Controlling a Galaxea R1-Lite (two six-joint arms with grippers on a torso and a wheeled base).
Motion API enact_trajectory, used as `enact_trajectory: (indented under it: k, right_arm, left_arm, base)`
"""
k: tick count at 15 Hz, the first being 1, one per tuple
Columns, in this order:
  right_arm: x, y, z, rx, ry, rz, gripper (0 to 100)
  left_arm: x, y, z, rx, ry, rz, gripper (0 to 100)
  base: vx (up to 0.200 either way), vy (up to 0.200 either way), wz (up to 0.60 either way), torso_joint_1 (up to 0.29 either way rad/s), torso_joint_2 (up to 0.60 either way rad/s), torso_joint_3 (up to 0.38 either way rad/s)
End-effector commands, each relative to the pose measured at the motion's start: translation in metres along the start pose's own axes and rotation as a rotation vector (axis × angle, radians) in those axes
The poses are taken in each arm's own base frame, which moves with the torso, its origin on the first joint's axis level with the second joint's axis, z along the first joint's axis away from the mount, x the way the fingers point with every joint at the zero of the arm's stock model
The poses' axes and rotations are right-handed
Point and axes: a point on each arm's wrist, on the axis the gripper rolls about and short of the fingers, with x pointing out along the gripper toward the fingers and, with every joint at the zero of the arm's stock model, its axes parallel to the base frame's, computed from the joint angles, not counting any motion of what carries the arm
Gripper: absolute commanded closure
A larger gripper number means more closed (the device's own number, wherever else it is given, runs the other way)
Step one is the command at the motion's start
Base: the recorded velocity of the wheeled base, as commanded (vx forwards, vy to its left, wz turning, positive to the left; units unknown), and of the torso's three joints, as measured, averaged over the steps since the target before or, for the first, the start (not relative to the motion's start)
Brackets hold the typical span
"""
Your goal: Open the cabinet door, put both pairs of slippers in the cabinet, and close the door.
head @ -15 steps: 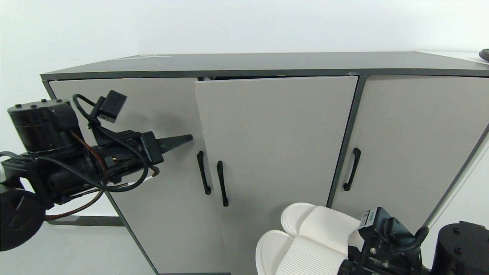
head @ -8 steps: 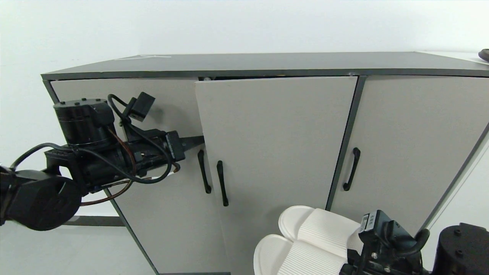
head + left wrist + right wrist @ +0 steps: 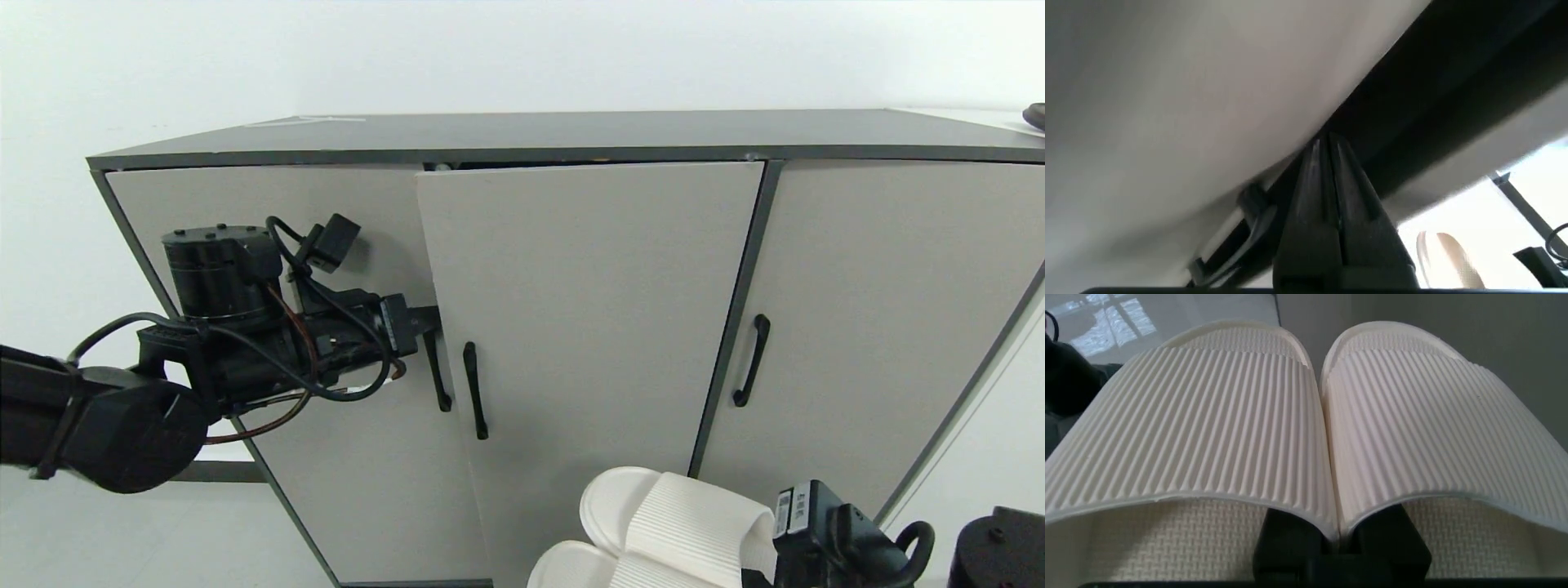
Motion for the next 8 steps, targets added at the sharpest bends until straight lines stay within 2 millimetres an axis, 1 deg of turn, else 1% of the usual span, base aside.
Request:
enact_trajectory:
  k: [1,3,5,6,7,8]
  right_arm:
    - [-0.004,0.004,-0.005,-0.006,0.021,0.032,100]
    - [-0.008,0.008,-0.008,-0.015,0.029,0.069,100]
    - [-0.014,0.013,-0.006,-0.018,0.016,0.096,100]
    - [-0.015,0.014,-0.007,-0.019,0.02,0.114,100]
    - [-0.016,0.014,-0.008,-0.019,0.025,0.12,100]
    - [-0.016,0.014,-0.009,-0.019,0.026,0.119,100]
  left_arm:
    - [-0.005,-0.006,-0.003,0.0,0.008,-0.011,100]
    - [-0.005,-0.007,-0.003,0.005,0.007,-0.013,100]
    - [-0.002,-0.014,-0.005,0.02,-0.002,-0.045,100]
    - [0.004,-0.02,-0.008,0.029,0.0,-0.074,100]
    - [0.01,-0.03,-0.013,0.04,0.015,-0.112,100]
    - [0.018,-0.047,-0.021,0.068,0.043,-0.171,100]
  base:
    - [-0.2,0.0,0.0,0.007,0.0,-0.012]
    - [-0.2,0.0,0.0,-0.002,0.0,0.007]
    - [-0.2,0.0,0.0,0.0,0.0,0.005]
    - [-0.2,0.0,0.0,0.002,0.0,0.007]
    - [-0.2,0.0,0.0,-0.002,0.01,0.002]
    - [-0.2,0.0,0.0,-0.007,0.0,0.002]
